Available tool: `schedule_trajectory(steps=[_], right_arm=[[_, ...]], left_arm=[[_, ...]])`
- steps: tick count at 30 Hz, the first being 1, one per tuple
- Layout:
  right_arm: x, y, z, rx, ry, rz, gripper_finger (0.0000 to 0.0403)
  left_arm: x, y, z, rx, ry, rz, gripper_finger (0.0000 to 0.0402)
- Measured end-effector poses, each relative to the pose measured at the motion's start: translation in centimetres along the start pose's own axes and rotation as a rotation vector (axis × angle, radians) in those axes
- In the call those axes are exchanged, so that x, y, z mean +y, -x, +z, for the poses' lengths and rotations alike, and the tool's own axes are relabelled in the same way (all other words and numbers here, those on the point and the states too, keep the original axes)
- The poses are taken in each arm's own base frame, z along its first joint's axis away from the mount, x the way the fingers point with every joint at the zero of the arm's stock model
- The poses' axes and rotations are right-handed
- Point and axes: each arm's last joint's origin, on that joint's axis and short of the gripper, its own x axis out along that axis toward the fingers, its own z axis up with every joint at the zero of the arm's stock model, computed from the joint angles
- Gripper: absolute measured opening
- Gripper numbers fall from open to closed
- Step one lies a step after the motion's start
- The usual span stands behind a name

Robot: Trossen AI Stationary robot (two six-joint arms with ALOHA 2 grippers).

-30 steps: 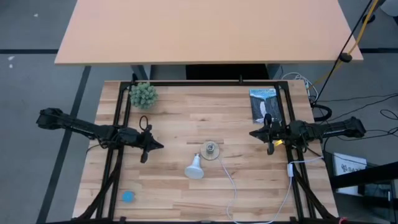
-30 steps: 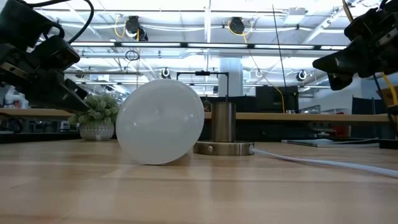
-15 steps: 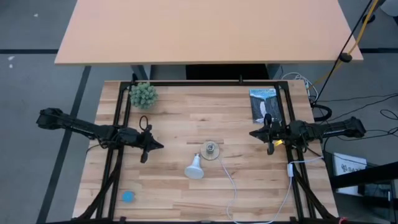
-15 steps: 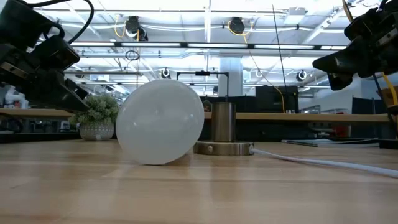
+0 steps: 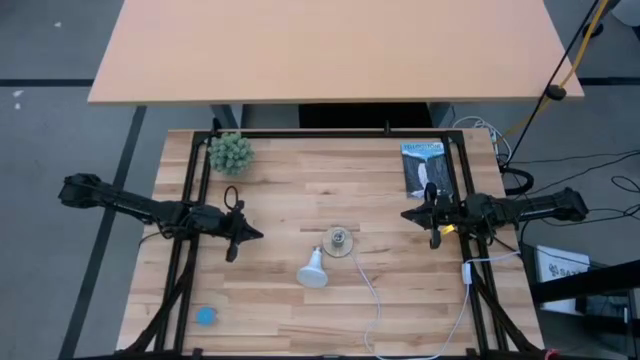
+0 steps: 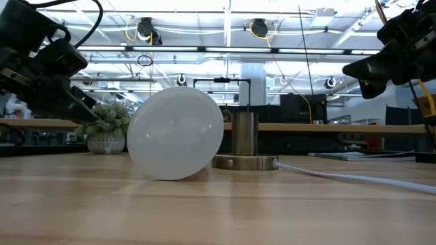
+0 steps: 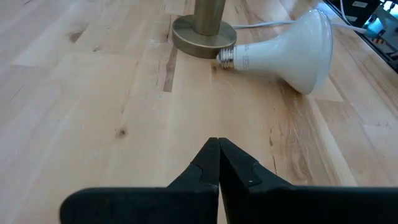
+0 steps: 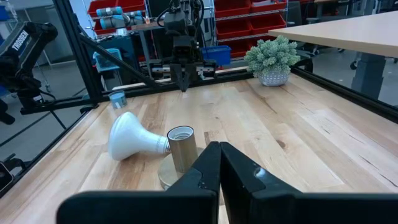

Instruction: Screw lightbulb

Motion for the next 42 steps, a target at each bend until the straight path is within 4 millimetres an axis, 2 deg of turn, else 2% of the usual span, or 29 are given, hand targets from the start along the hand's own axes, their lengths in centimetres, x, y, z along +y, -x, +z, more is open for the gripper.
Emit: schedule_trajectory(steps=[27, 32, 38, 42], right_arm=[[0.0, 0.0, 0.01, 0.0, 0.0, 0.0, 0.0], [0.0, 0.0, 0.01, 0.0, 0.0, 0.0, 0.0], [0.0, 0.0, 0.01, 0.0, 0.0, 0.0, 0.0], [0.0, 0.0, 0.0, 0.0, 0.0, 0.0, 0.0]], left_arm=[[0.0, 0.0, 0.12, -0.014, -0.002, 0.006, 0.0], [0.44, 0.02, 0.25, -0.039, -0.092, 0.137, 0.0], [0.43, 0.02, 0.25, -0.038, -0.084, 0.134, 0.0], [-0.19, -0.02, 0.41, -0.015, -0.146, 0.017, 0.0]])
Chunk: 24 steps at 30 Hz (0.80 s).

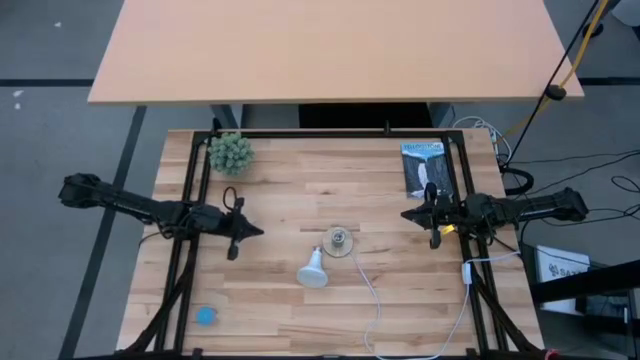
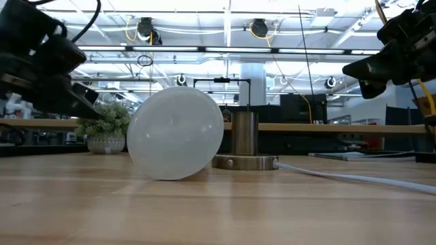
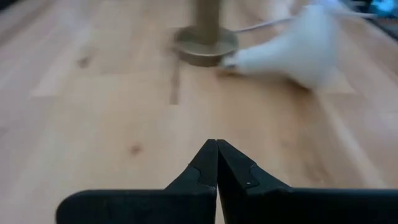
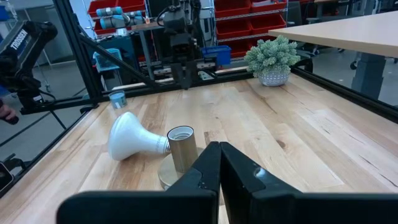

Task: Screw lightbulb
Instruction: Insert the lightbulb into the lamp

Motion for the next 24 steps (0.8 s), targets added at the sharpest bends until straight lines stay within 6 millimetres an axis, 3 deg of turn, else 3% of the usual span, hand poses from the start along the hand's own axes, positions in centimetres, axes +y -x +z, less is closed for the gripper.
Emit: schedule_trajectory(steps=[6, 11, 19, 24], right_arm=[[0.0, 0.0, 0.0, 0.0, 0.0, 0.0, 0.0], [0.0, 0.0, 0.0, 0.0, 0.0, 0.0, 0.0], [0.0, 0.0, 0.0, 0.0, 0.0, 0.0, 0.0], [0.0, 0.0, 0.0, 0.0, 0.0, 0.0, 0.0]], left_arm=[[-1.2, -0.5, 2.5, 0.057, -0.139, -0.016, 0.0], [-1.5, -2.1, 4.9, 0.125, -0.214, 0.003, 0.0], [-1.4, -4.8, 9.1, 0.069, -0.039, 0.036, 0.0], [-1.6, -6.0, 10.0, 0.023, -0.026, -0.022, 0.0015]])
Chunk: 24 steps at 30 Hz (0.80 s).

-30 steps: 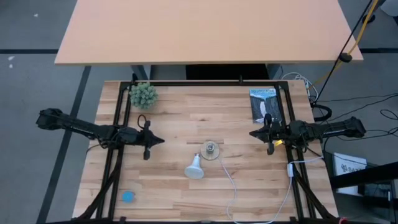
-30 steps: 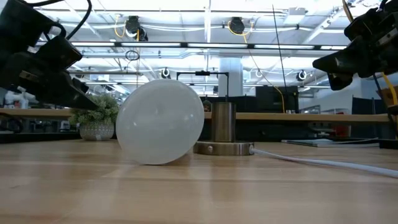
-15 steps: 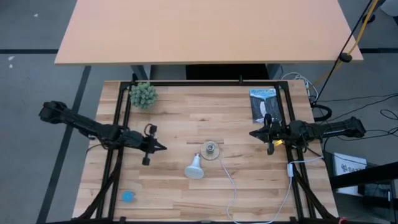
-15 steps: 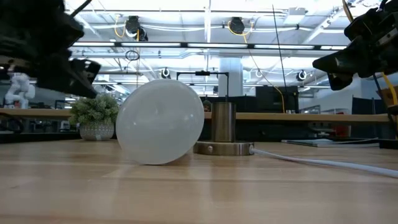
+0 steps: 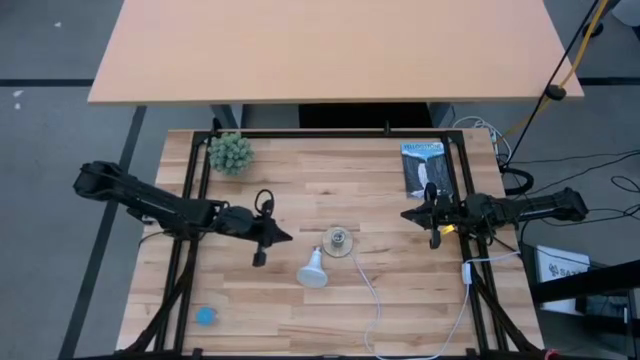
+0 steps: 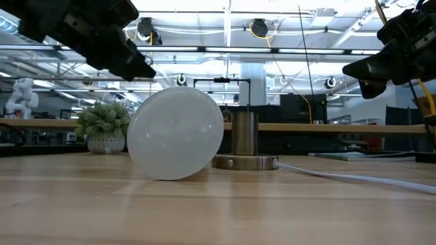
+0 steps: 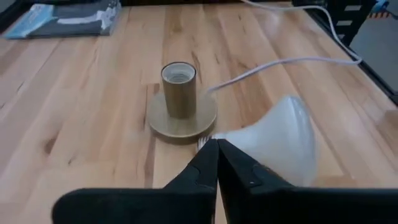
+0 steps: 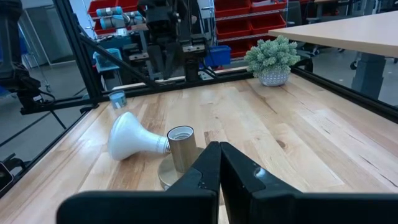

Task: Screw lightbulb
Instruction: Insert the lightbulb into the lamp

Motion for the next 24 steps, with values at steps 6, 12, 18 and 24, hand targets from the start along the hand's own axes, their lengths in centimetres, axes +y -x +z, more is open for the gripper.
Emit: schedule_trajectory(steps=[6, 12, 18, 24], right_arm=[[0.0, 0.0, 0.0, 0.0, 0.0, 0.0, 0.0], [0.0, 0.0, 0.0, 0.0, 0.0, 0.0, 0.0], [0.0, 0.0, 0.0, 0.0, 0.0, 0.0, 0.0], [0.0, 0.0, 0.0, 0.0, 0.0, 0.0, 0.0]], left_arm=[[-0.1, -1.0, -0.7, 0.037, 0.066, 0.0, 0.0072], [-0.2, -1.2, -0.5, 0.008, 0.073, -0.009, 0.0132], [-0.2, -1.2, -0.5, 0.008, 0.074, -0.009, 0.0151], [-0.1, -1.2, -0.2, -0.016, 0.077, -0.004, 0.0151]])
